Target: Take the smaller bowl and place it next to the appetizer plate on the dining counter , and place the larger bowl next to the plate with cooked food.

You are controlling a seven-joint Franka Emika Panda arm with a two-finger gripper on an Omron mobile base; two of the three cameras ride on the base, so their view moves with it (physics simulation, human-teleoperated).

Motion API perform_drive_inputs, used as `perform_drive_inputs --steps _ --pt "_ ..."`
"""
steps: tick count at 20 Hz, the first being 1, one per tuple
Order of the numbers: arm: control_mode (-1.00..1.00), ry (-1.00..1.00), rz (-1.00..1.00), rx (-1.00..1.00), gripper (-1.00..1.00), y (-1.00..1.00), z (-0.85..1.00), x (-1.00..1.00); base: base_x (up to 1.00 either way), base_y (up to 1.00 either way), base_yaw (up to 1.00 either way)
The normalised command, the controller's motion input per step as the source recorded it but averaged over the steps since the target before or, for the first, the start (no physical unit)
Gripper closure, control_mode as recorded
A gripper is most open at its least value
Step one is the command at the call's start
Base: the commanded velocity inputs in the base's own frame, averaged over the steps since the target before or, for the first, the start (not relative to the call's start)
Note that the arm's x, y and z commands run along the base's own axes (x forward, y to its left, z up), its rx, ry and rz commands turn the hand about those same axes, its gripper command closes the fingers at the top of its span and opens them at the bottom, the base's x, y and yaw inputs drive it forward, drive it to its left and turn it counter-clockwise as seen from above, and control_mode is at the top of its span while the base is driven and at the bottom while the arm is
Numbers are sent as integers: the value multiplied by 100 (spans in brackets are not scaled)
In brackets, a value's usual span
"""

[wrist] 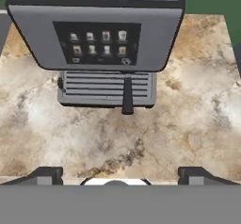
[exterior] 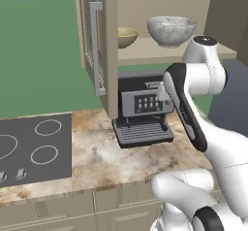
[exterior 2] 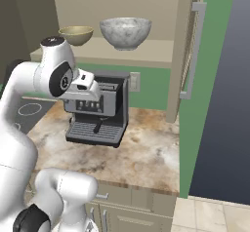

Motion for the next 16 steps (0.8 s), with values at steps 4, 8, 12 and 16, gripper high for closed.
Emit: perform_drive_inputs --steps 4,8,12,16 --pt "-100 -31 -13 5 -100 -34 40 -71 0 0 0" --pt "-100 -33 -17 15 -100 -35 61 -31 0 0 0" --pt "-100 -23 -15 19 -100 -29 74 1 0 0 0" --pt "-100 -14 -7 20 -100 -33 96 0 0 0 0"
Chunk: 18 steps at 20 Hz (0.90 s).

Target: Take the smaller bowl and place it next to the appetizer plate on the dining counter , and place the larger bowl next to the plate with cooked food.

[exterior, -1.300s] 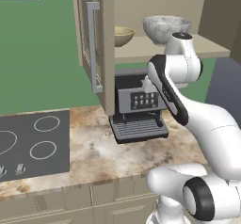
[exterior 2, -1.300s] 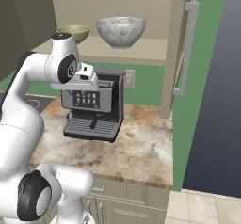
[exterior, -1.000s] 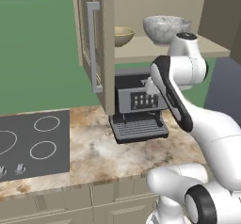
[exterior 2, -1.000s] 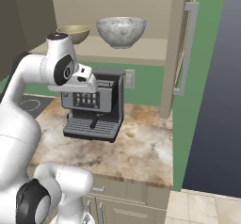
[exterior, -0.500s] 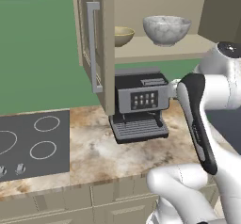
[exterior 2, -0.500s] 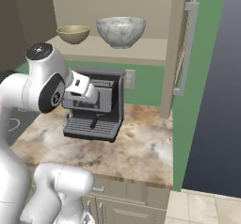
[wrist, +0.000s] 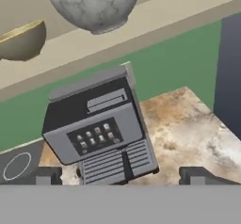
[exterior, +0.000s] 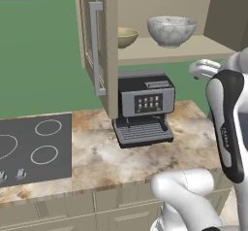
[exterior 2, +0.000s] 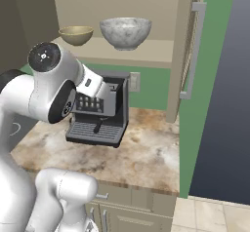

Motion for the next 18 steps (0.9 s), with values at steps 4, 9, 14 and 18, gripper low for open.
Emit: perform_drive_inputs --steps 4,9,14,18 --pt "-100 -10 -7 11 -100 -23 76 8 0 0 0" --pt "-100 -1 -6 7 -100 -21 59 21 0 0 0" --pt "-100 0 -9 -1 -100 -17 15 45 0 0 0" --pt "-100 -10 -2 -3 -100 -11 0 38 0 0 0"
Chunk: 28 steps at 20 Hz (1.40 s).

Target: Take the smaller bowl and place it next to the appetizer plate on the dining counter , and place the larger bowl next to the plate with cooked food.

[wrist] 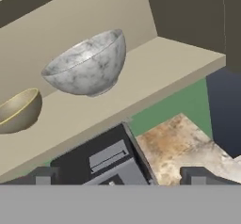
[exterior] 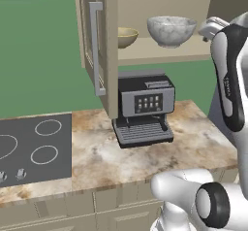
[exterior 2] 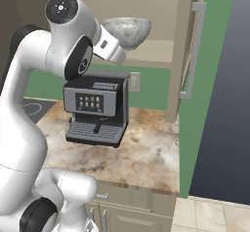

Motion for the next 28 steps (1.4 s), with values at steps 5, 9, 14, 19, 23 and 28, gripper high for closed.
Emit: perform_drive_inputs --steps 5,9,14,19,23,28 --pt "-100 -12 2 8 -100 -33 1 9 0 0 0" --pt "-100 -5 0 14 -100 -21 4 35 0 0 0" --pt "-100 0 0 22 -100 -11 21 68 0 0 0" --pt "-100 4 0 15 -100 -4 31 52 0 0 0" --pt "-100 6 0 -2 -100 0 -5 35 0 0 0" --pt "-100 0 0 -1 -100 0 -26 38 0 0 0"
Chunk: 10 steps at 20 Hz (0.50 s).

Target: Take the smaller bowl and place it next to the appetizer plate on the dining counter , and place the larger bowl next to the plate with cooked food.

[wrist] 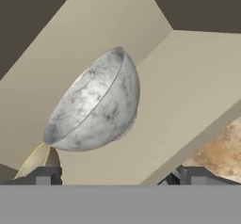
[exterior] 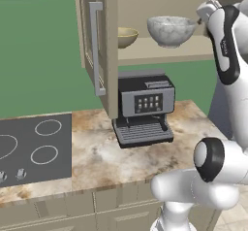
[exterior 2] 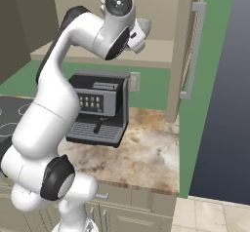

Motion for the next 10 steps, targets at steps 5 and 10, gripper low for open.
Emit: perform_drive_inputs --steps 5,10 --pt "-100 0 0 0 -100 0 -11 65 0 0 0" --pt "-100 0 0 0 -100 0 0 58 0 0 0"
